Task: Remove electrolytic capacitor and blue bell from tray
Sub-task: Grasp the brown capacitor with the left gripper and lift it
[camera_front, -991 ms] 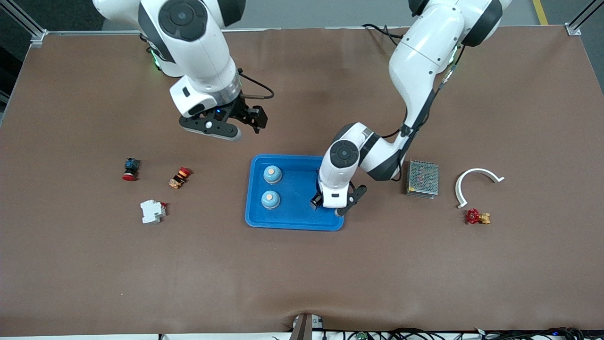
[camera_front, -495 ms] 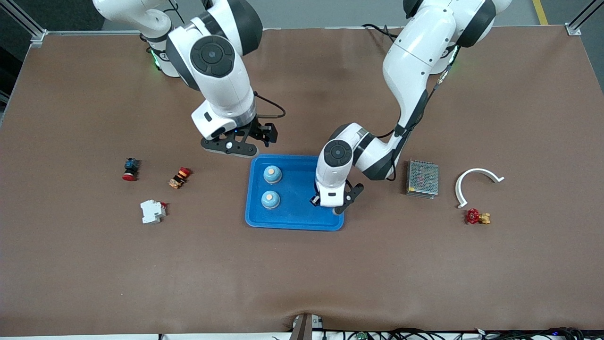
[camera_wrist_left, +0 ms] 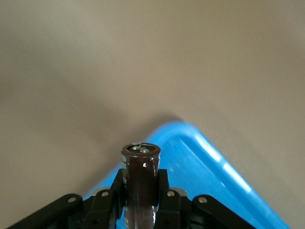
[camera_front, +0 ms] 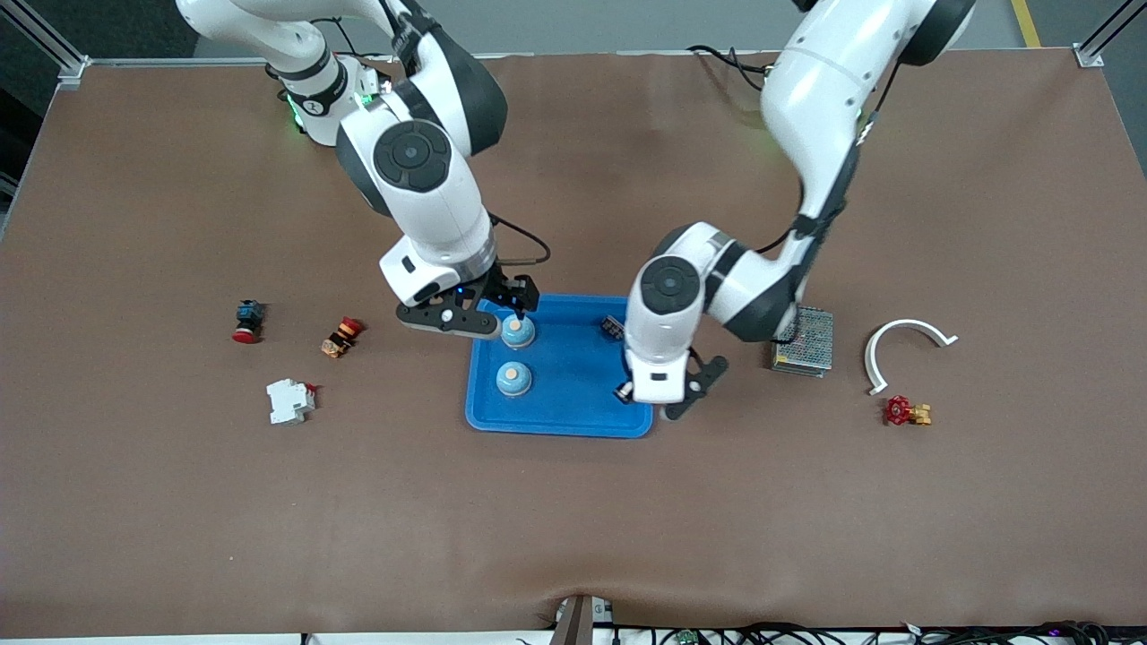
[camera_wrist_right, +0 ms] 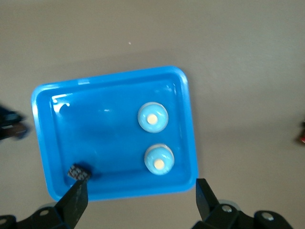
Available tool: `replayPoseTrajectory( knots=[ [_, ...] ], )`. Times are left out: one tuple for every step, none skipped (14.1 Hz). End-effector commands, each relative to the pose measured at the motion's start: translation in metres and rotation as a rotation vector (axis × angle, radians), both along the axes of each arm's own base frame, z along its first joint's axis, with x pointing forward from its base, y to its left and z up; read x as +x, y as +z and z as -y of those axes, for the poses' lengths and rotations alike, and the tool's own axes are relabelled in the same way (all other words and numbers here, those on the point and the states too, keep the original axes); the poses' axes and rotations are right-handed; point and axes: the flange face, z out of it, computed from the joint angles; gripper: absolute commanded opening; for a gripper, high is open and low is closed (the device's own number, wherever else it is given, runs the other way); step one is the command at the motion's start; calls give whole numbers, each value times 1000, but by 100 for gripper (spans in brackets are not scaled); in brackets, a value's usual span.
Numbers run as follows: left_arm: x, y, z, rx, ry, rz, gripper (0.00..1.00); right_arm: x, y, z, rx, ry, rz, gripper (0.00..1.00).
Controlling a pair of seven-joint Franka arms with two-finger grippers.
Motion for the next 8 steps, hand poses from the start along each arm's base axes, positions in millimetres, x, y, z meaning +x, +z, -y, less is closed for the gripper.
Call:
replayPoseTrajectory(
  knots=[
    [9,52,-53,55,-61,-38,0,14,-29,-4,-19,51,43,100],
    [12,64,-77,80,-92,-72,0,19,-42,-3,-41,127,60,100],
    [13,73,-103,101,-133,-112,0,24,-56,0,-51,177,53,100],
    [13,81,-128,111,-171,-135,0,31,-67,5,-45,179,49,100],
    [11,84,-153,120,-198,-157,0,35,-75,9,-42,179,51,100],
    [7,81,-176,125,-230,-182,0,38,-82,12,-47,178,42,100],
    [4,75,-201,131,-258,-209,0,39,-91,13,-54,181,34,100],
    [5,71,-228,133,-272,-230,0,40,-102,14,-61,184,27,100]
  ],
)
